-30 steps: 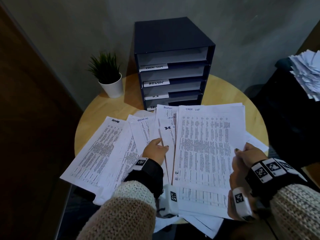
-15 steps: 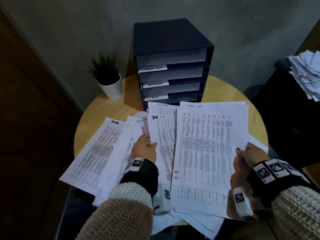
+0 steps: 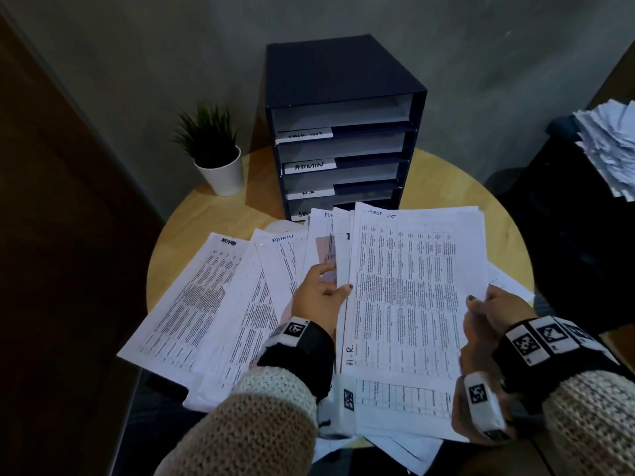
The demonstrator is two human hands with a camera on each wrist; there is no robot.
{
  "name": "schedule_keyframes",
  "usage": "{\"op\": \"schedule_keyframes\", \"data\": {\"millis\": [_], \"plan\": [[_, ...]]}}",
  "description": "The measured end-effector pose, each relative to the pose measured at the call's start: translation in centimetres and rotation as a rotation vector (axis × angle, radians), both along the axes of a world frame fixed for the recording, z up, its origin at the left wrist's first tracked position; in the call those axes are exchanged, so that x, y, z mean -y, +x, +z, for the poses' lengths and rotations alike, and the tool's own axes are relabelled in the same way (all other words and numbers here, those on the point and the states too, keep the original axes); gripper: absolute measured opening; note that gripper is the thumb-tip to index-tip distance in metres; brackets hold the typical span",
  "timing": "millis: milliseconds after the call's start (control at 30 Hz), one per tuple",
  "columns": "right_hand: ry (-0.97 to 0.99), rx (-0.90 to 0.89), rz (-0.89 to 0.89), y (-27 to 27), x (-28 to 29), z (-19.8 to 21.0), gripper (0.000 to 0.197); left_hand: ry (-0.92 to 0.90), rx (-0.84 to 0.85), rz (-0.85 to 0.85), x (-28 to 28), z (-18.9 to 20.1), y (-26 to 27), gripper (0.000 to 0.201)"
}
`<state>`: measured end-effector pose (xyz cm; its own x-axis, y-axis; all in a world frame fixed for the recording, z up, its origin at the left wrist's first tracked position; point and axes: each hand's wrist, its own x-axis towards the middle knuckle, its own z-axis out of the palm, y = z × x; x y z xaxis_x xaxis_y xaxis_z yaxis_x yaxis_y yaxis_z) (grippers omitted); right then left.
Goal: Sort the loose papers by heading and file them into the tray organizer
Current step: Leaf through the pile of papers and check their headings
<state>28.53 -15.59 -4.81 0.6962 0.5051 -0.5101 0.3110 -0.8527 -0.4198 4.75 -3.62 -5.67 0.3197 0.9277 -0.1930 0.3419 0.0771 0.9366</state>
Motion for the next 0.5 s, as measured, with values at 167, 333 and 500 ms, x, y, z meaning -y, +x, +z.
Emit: {"op": "schedule_keyframes", "data": {"millis": [167, 333, 500], "plan": [[-0.066, 0.012, -0.001, -0.6, -0.4, 0.1, 0.037, -0.158, 0.074, -0.099, 0.3, 0.7, 0.2, 0.022], [-0.078, 0.012, -0.014, -0.9, -0.4, 0.1, 0.039, 0.054, -0.202, -0.003, -0.3, -0.4, 0.4, 0.020], [-0.063, 0.020, -0.009, -0.9, -0.6, 0.0, 0.039, -0.136, -0.050, 0.262, -0.7, -0.6, 0.0, 0.063]]}}
